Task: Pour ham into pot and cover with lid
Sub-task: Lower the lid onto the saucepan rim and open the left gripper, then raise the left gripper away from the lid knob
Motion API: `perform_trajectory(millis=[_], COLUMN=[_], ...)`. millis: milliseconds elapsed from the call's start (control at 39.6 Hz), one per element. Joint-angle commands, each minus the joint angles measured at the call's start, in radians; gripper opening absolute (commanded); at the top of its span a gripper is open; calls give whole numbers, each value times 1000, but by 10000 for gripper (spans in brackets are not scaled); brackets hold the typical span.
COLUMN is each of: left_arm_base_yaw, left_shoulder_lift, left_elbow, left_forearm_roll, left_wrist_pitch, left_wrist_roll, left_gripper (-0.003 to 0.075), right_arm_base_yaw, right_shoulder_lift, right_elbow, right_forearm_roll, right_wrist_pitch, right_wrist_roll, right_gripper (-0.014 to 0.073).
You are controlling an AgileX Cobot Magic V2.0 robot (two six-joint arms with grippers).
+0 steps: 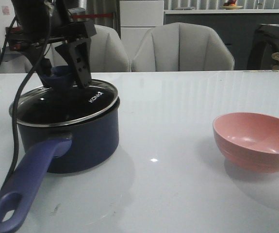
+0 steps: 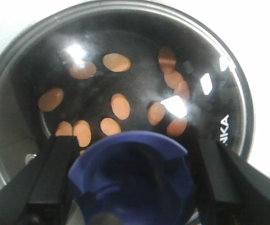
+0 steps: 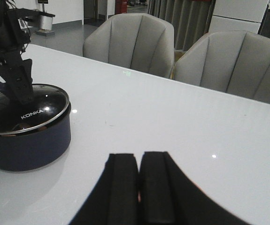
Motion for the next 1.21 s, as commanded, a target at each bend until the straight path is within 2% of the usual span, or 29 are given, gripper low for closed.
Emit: perform_trajectory(millis=[0, 177, 303, 479, 631, 833, 1009, 1186], left_arm_base_yaw=[-6, -6, -6, -6, -6, 0, 35, 103], left_shoulder_lift=[-44, -44, -44, -44, -48, -114, -196, -299], left_elbow=[-22, -22, -22, -27, -92, -115, -72, 43], left_forearm_roll=[7, 7, 7, 7, -16, -1, 10, 10], left_wrist_pitch=[55, 55, 55, 55, 55, 55, 55, 42], left_wrist_roll=[-4, -4, -4, -4, -8, -8, -4, 6], left_gripper=[295, 561, 650, 651, 651, 650, 649, 649], right_arm_base_yaw=[2, 2, 2, 2, 2, 2, 2, 2], right_shoulder_lift=[3, 3, 3, 3, 3, 3, 3, 3], right_elbow=[-29, -29, -29, -29, -29, -29, -29, -29], right_forearm_roll=[0, 0, 0, 0, 0, 0, 0, 0], right_wrist_pitch=[-73, -73, -73, -73, -73, -73, -73, -73], right_wrist_roll=[-6, -6, -6, -6, -6, -6, -6, -6], right_gripper=[155, 155, 155, 155, 155, 155, 155, 155])
